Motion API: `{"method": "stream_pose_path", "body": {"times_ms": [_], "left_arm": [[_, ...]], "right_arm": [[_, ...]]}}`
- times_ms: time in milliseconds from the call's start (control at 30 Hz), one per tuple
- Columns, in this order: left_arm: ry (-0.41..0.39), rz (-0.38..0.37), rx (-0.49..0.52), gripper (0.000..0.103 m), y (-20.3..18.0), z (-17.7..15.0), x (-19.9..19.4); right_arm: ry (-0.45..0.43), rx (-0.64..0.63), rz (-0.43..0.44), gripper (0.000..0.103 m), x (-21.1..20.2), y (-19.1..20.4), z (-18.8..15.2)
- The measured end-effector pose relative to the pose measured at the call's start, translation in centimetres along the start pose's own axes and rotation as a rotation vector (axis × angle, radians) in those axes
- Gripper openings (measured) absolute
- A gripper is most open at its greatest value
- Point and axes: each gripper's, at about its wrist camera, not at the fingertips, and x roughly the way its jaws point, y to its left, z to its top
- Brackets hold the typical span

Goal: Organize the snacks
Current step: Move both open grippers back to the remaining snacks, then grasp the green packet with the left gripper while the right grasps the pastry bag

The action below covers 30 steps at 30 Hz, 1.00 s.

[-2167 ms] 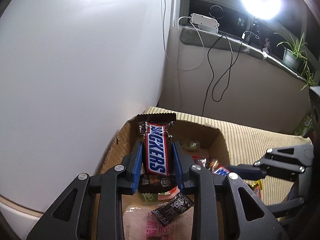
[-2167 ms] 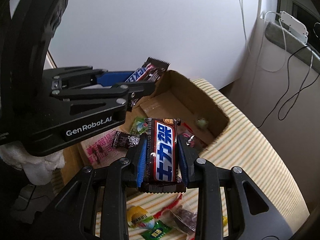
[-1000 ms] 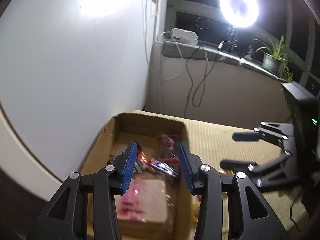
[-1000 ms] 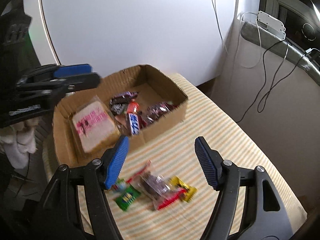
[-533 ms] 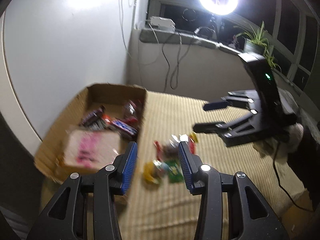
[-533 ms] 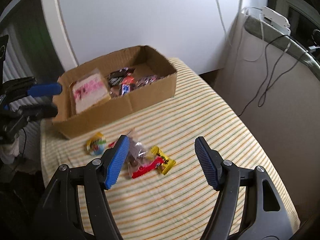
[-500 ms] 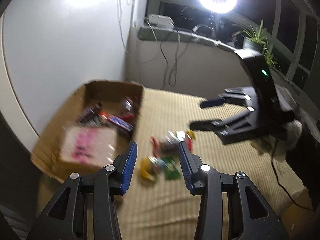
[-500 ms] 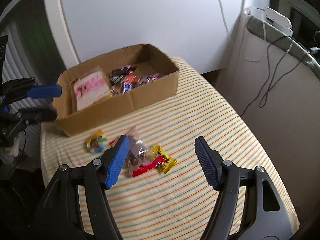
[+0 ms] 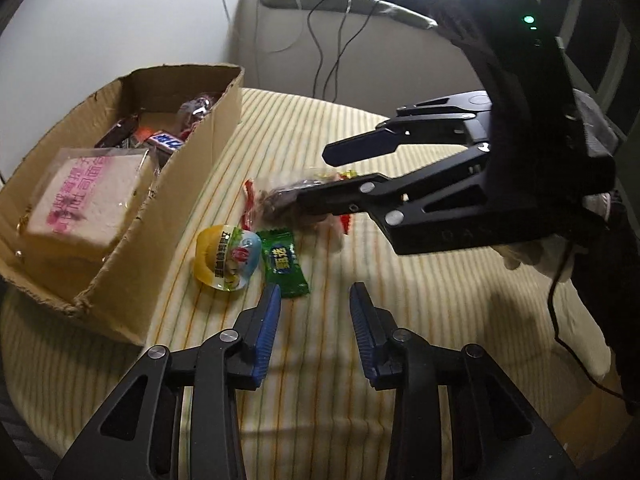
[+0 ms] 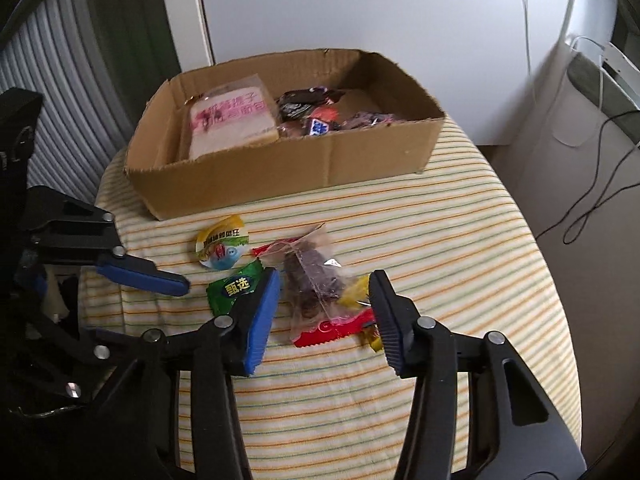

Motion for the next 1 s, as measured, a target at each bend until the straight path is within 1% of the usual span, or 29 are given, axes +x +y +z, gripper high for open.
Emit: {"method": "stream_pose_path", "body": {"times_ms": [133,267,400,567,633,700,867,933,1000], "left_arm": [[-0.013,0.044,-0.012,0.034,0.1,0.7,0.8],[-0.002,0.074,-0.008,0.034,0.2,1.0,1.8],[0.009,0.084,-0.007,0.034,0.4,1.0,3.1],[0.001,0.099,0.007,0.034,0.3,1.5,4.1],[-0.005,0.106,0.019,0.029,0.4,1.4,4.2],[-0.008,0.106,0.024,0.023,0.6,1.5,4.6],[-0.011,0.093,0.021,0.021,0.9,1.3,4.5],[-0.012,0.081,0.01,0.021,1.1,1.0,4.2],[-0.012,0.072,0.002,0.02,1.2,0.8,4.1]], "right_arm": [[-0.005,-0.004,0.026,0.049,0.5,-0.1,0.1],[0.004,-0.017,0.038,0.049,1.2,-0.1,0.3],[0.011,-0.018,0.054,0.048,1.6,-0.3,0.2],[0.014,-0.019,0.065,0.044,1.6,-0.6,0.2],[0.02,-0.038,0.062,0.042,1.5,-0.3,0.2],[0.03,-0.056,0.058,0.042,1.6,-0.1,0.2],[0.042,-0.059,0.053,0.042,2.2,0.1,0.6],[0.046,-0.059,0.048,0.039,2.4,0.3,0.6],[0.052,-0.07,0.027,0.038,2.4,0.8,0.6]]}}
